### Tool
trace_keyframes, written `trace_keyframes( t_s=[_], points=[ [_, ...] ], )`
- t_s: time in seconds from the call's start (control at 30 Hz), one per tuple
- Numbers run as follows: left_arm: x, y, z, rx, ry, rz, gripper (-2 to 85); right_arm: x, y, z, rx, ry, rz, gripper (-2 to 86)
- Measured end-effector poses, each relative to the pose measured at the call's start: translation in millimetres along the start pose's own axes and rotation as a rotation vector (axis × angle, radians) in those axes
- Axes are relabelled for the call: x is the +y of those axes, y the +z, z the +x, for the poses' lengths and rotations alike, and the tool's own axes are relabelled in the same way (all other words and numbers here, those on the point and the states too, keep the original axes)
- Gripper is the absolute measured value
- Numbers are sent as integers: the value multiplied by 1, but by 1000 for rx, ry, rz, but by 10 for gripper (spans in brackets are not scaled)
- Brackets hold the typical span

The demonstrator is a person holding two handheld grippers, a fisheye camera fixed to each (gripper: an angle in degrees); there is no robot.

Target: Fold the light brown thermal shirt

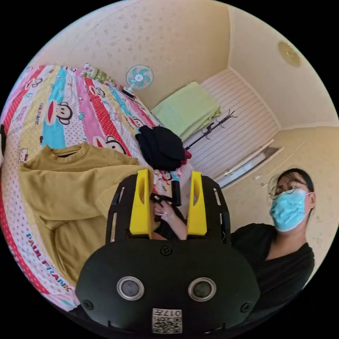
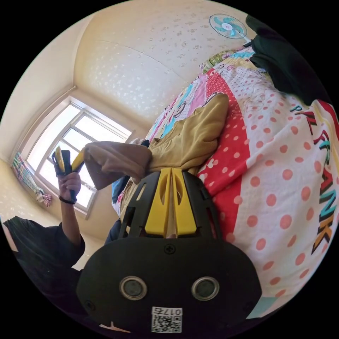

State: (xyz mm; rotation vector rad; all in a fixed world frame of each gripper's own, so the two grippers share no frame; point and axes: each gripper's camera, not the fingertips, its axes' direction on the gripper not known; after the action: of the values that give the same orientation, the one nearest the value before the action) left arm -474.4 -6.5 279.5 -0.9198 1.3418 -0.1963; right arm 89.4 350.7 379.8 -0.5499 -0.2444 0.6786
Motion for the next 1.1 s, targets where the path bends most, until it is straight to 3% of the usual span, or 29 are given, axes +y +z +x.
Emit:
trace_keyframes(
  t_s=[0.13,0.3,0.4,0.43,0.5,0.6,0.67,0.73,0.8,0.93,0.97,1.1],
  points=[
    [62,44,-14,-375,-21,-156,134,-1,-6,-6,12,-2,-14,12],
    [143,75,-69,-470,-123,-262,132,3,-18,-27,26,-53,6,38],
    [203,51,-100,-316,-93,74,93,14,-44,-71,66,-235,137,81],
    [219,39,-117,-197,-138,160,70,25,-58,-102,48,-398,202,96],
    [229,24,-142,-47,-245,203,33,42,-70,-148,27,-638,222,119],
    [234,14,-151,22,-275,206,-5,57,-35,-202,166,-806,-2,137],
    [235,9,-146,-9,-256,207,-8,63,39,-200,539,-759,-252,136],
    [239,-1,-146,4,-249,216,-9,63,64,-187,644,-702,-332,122],
    [243,-9,-151,48,-241,232,-9,48,38,-192,597,-603,-236,71],
    [248,-29,-166,183,-225,259,-9,-15,-70,-224,47,-509,103,36],
    [248,-31,-167,197,-222,257,-9,-42,-91,-233,-91,-493,138,34],
    [246,-48,-174,230,-219,259,-9,-125,-120,-264,-330,-560,176,33]
  ],
)
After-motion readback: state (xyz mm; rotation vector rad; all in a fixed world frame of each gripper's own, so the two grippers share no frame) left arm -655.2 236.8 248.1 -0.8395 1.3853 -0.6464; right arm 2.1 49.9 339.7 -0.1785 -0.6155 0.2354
